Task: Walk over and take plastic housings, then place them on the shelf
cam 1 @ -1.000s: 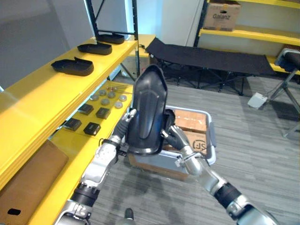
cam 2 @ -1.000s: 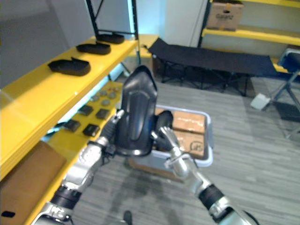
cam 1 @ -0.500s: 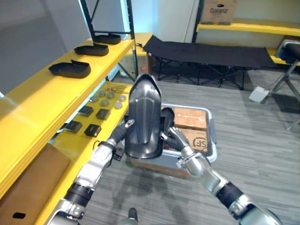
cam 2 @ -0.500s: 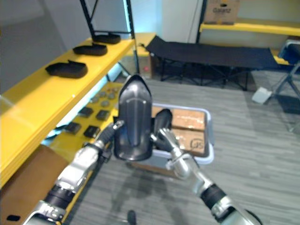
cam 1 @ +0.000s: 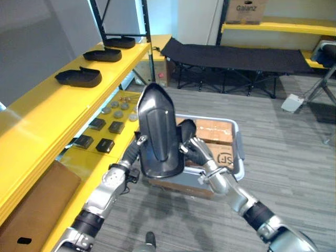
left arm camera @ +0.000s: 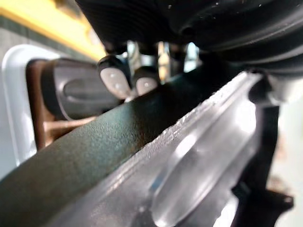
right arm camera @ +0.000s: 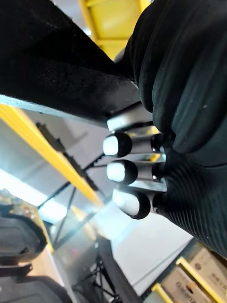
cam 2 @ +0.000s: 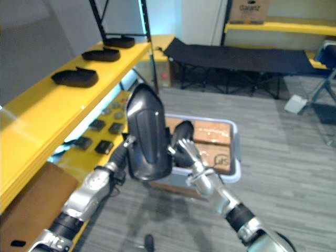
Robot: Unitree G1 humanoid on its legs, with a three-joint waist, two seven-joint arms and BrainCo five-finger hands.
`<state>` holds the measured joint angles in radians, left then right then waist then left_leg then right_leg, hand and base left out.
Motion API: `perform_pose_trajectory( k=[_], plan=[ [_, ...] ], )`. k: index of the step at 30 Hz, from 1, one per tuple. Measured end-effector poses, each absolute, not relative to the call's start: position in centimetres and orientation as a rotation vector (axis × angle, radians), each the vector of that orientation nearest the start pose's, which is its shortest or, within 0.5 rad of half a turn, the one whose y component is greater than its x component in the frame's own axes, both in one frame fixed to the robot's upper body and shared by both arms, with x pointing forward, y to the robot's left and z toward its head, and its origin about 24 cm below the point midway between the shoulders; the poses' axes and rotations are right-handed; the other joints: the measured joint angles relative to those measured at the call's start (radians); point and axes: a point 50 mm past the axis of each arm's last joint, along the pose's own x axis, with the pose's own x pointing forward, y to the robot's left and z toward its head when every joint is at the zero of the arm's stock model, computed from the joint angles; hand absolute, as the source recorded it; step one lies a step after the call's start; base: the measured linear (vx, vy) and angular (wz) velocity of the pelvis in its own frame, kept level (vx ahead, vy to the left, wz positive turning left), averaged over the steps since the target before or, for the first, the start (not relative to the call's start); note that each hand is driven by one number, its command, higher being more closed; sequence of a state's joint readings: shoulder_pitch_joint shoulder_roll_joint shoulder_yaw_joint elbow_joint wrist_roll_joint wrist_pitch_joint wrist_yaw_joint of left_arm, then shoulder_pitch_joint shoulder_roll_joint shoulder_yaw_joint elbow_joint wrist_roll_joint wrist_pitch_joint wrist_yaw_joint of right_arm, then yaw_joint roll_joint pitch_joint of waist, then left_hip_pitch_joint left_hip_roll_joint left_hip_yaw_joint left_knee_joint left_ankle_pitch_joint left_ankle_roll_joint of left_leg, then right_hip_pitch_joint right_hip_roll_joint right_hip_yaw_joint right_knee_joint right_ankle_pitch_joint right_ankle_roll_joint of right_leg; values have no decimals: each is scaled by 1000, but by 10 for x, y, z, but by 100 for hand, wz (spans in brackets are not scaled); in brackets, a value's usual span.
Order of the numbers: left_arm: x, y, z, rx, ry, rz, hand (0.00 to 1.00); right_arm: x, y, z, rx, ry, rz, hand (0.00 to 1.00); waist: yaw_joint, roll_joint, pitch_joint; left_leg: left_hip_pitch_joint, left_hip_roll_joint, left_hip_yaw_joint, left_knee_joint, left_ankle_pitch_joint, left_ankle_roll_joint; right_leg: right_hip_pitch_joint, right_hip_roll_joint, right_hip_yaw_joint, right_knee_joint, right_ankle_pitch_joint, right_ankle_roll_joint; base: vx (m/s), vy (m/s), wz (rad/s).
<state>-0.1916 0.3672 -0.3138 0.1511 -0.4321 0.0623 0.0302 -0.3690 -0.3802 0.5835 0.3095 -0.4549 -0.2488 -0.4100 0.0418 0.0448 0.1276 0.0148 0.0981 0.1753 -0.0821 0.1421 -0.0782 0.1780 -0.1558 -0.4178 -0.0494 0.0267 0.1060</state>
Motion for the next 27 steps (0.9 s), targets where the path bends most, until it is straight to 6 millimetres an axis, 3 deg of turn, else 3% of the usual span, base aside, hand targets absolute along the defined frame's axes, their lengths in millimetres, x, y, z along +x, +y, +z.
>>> perform_pose_trajectory(
  k=[5,15,21,27],
  plan=[
    [275,128,36,-230,114,-224,100,286,-84,90,-702,-626,206,0,-1,-1,0,1,1,1,0,1,2,0,0,0,0,0,0,0,0,0],
    [274,121,38,-358,73,-139,100,286,-74,96,-598,-650,144,0,0,-31,16,4,1,1,0,2,2,2,0,1,2,0,-1,0,0,0],
    [274,123,42,-377,20,-14,100,282,-72,91,-568,-626,129,0,1,-49,16,11,0,3,-1,2,2,7,-1,2,5,-1,-1,0,0,0],
    [267,151,62,-314,-156,307,100,279,-89,81,-487,-542,-9,0,0,-51,17,18,-1,4,-4,3,4,3,-7,2,28,-15,0,-11,1,0]
  ],
)
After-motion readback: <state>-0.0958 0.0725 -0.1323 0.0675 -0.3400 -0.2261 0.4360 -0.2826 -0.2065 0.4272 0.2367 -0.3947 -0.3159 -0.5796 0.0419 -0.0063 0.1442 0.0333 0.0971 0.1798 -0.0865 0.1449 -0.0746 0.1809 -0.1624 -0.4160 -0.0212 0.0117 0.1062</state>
